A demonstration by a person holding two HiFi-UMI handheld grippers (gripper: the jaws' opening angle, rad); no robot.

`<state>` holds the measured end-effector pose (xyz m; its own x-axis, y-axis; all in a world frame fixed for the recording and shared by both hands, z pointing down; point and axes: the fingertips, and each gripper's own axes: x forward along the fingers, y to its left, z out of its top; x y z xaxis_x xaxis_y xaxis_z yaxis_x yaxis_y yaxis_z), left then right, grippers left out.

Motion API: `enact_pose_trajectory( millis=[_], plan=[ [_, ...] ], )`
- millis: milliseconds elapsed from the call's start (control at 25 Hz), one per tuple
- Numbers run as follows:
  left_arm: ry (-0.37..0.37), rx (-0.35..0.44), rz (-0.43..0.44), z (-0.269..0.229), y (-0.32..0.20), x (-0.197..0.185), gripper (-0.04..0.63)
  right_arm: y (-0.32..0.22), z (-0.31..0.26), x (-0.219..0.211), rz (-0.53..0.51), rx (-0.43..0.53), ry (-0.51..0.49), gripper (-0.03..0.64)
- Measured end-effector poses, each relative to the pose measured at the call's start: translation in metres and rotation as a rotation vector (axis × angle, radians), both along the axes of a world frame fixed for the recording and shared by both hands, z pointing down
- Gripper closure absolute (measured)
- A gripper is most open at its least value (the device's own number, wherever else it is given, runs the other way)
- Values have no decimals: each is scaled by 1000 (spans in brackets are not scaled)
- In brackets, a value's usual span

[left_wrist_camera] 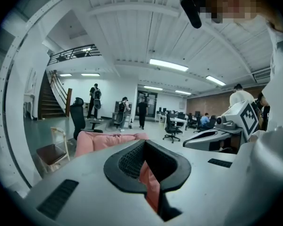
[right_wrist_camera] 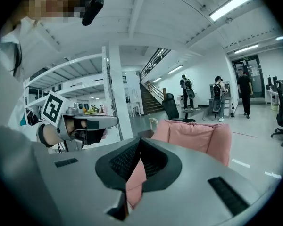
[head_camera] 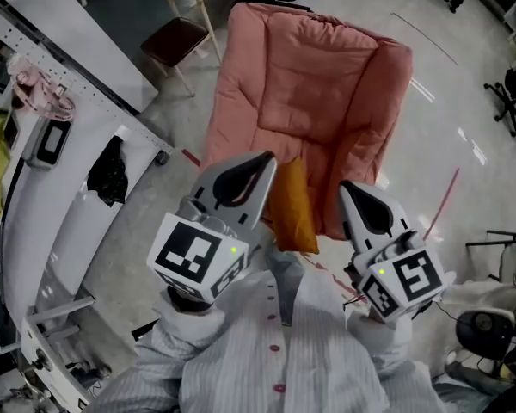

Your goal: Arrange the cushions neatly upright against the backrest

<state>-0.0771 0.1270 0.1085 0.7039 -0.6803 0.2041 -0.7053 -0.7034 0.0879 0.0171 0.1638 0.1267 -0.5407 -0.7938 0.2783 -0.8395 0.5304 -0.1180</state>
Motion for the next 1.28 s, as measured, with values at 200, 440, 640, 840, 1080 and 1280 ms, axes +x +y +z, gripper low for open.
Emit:
enact_pose_trajectory(
  millis=[200, 440, 640, 840, 1080, 1280],
  plan=[
    [-20, -41, 47, 19, -35, 26, 584, -30, 15, 21, 33, -38, 2, 604],
    [-51, -96, 122, 40, -58, 43, 584, -41, 31, 35, 106, -93, -10, 604],
    [-65, -110, 207, 46, -79, 59, 584, -51, 37, 47, 194, -113, -18, 604],
    [-73, -119, 288, 52, -97, 78, 584, -61, 45, 58, 272, -135, -15, 604],
    [-130, -186, 405, 90, -107, 92, 584, -67, 77, 67, 364, -195, -11, 604],
    [-190, -249, 485, 136, -111, 100, 584, -61, 122, 74, 432, -275, -4, 603]
  ],
)
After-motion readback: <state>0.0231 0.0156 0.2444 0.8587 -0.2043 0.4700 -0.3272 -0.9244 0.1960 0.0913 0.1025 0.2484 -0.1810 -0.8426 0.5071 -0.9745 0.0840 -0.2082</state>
